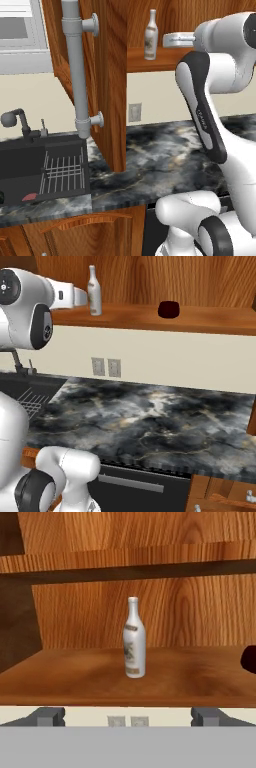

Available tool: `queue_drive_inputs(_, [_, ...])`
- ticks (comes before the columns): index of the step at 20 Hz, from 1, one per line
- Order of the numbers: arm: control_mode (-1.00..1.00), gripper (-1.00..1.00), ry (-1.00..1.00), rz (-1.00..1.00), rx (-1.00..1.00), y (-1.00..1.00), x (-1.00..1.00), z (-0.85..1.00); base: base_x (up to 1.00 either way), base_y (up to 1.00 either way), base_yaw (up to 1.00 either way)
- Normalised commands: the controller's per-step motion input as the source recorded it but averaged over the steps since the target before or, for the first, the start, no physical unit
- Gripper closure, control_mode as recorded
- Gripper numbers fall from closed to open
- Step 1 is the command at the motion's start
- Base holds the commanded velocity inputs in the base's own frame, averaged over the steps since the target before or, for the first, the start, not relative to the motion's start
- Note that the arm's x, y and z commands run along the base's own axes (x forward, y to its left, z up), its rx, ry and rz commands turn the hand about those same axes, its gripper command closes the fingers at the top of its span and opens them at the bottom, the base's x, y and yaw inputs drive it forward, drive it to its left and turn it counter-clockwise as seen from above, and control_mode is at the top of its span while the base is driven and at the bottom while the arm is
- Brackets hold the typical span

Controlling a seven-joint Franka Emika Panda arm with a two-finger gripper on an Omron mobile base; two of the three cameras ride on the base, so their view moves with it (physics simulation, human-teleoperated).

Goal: Open the cabinet directly in front. Then move the liquor and the mug to the dining counter with the candle on it.

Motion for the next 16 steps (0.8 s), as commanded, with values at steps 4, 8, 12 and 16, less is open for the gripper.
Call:
queue_drive_inputs(4, [-1.00,-1.00,0.01,0.00,0.00,0.00,0.61,0.00,0.00,0.00,0.00])
queue_drive_inputs(8, [-1.00,-1.00,0.01,0.00,0.00,0.00,0.52,0.00,0.00,0.00,0.00])
queue_drive_inputs(12, [-1.00,-1.00,0.02,0.00,0.00,0.00,0.51,0.00,0.00,0.00,0.00])
queue_drive_inputs(16, [-1.00,-1.00,0.02,0.00,0.00,0.00,0.42,0.00,0.00,0.00,0.00])
